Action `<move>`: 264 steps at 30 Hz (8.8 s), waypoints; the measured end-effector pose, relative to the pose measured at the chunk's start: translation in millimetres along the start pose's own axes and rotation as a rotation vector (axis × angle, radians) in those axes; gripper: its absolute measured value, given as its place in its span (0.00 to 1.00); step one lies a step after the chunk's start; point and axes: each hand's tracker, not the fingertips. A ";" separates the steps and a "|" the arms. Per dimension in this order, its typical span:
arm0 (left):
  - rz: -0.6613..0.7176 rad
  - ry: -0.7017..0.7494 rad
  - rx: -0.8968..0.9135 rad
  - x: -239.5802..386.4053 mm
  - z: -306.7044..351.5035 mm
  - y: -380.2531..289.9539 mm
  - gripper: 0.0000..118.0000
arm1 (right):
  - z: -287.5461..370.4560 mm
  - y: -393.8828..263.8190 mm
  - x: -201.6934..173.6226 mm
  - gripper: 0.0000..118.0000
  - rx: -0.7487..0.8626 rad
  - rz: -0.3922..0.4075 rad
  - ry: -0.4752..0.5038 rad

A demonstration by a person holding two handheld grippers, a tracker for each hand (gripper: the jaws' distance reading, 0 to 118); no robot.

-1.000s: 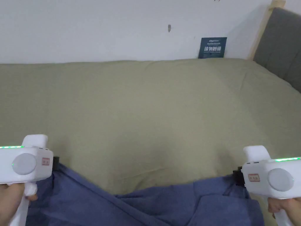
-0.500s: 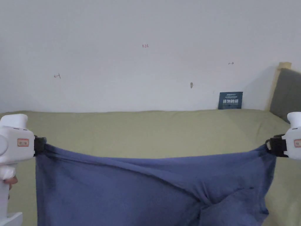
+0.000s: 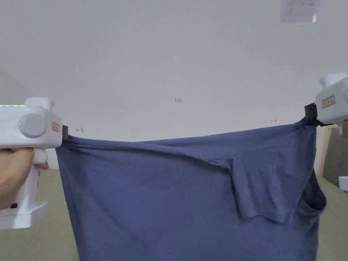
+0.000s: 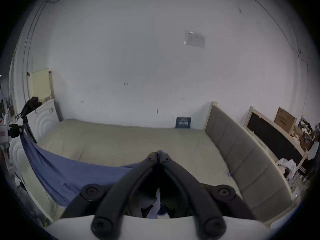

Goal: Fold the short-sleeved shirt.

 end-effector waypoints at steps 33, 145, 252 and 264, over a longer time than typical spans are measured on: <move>-0.171 -0.054 -0.302 72.0 -204.2 -202.2 0.00 | -213.5 -208.1 -3.2 0.00 -0.436 -0.080 0.015; -0.095 -0.152 -0.639 70.1 -250.2 -320.4 0.00 | -270.8 -363.7 -16.9 1.00 -0.704 -0.056 0.002; -0.002 -0.135 -0.429 -48.9 103.5 -403.2 0.00 | 148.3 -473.6 5.7 0.00 -0.421 -0.235 0.121; 0.014 -0.148 -0.470 -53.2 113.2 -429.0 0.17 | 149.5 -500.9 2.8 0.10 -0.460 -0.233 0.114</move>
